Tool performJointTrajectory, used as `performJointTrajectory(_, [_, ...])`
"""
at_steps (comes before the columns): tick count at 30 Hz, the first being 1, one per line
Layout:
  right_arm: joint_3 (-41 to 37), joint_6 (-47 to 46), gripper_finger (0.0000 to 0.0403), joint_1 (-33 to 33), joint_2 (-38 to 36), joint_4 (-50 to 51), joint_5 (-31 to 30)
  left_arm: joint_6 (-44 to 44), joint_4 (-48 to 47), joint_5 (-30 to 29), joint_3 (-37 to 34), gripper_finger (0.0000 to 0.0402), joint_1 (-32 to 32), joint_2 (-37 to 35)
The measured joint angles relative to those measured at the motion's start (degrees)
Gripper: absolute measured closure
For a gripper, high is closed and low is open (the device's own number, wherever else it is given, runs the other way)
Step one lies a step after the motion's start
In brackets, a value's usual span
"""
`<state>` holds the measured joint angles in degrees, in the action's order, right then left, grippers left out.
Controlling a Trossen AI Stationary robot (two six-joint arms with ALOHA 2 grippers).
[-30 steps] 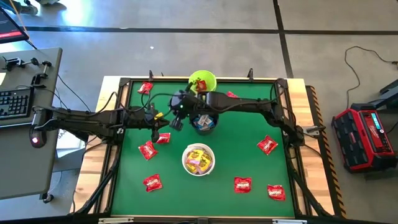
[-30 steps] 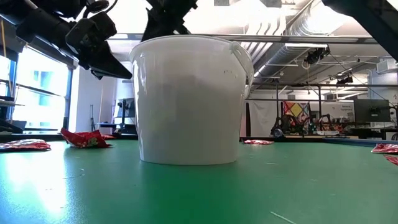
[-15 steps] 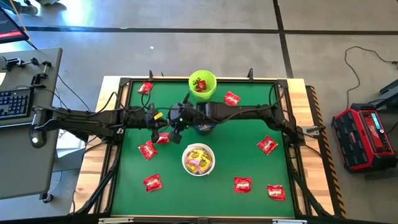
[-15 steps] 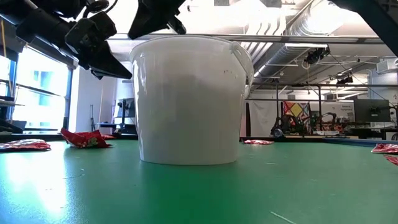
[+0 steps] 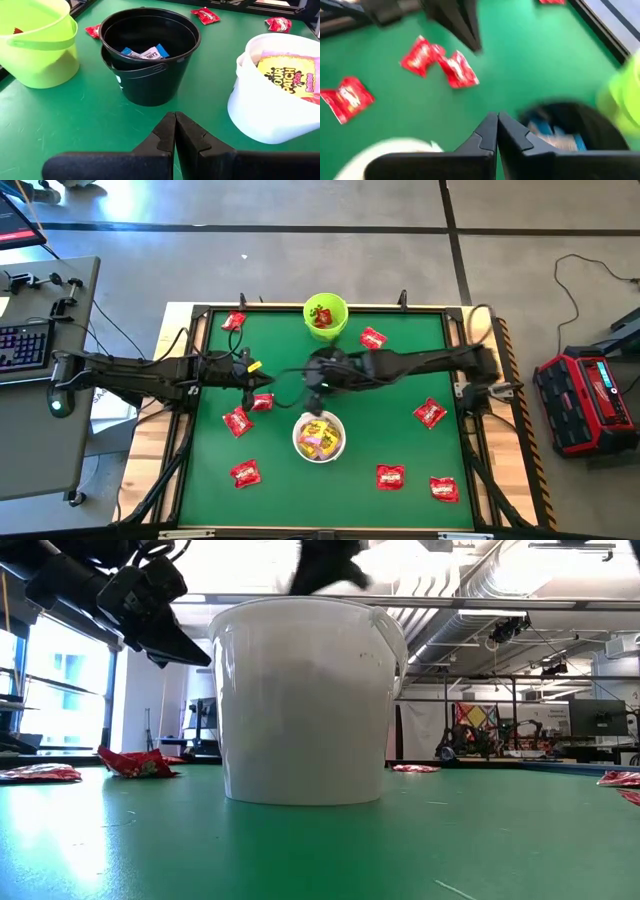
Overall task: Sort candy by brand, put in halloween buckets
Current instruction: Put the red candy into the green bucket
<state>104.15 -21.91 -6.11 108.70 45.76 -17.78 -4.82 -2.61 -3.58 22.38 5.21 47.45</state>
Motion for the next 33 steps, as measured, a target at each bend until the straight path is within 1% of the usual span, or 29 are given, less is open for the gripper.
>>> performJointTrajectory(6, [-17.4, -13.0, 0.0403, -3.3, -15.9, 2.6, -1.3, 0.0, -0.2, 0.0, 0.0, 0.0401, 0.0, 0.0])
performJointTrajectory(11, [-26.8, -23.9, 0.0403, -7.3, -26.2, 9.3, -1.1, -0.5, -0.8, -0.1, 0.0, 0.0401, 0.0, 0.0])
performJointTrajectory(16, [-32.5, -32.9, 0.0403, -11.2, -31.5, 18.5, 1.8, -0.5, -0.9, -0.2, 0.0, 0.0401, 0.0, 0.0])
performJointTrajectory(20, [-36.7, -38.5, 0.0397, -13.0, -32.5, 25.9, 8.5, -0.5, -1.1, -0.3, 0.0, 0.0401, 0.0, 0.0])
performJointTrajectory(23, [-41.3, -41.0, 0.0372, -13.5, -32.5, 27.8, 14.2, -0.5, -1.1, -0.3, 0.0, 0.0401, 0.0, 0.0])
performJointTrajectory(28, [-50.7, -42.5, 0.0298, -11.9, -32.4, 25.9, 20.8, -1.1, -1.3, -0.5, 0.0, 0.0401, 0.0, 0.0])
performJointTrajectory(33, [-57.7, -39.5, 0.0229, -8.0, -32.4, 22.0, 21.2, -1.1, -1.9, -0.5, 0.0, 0.0401, 0.0, 0.0])
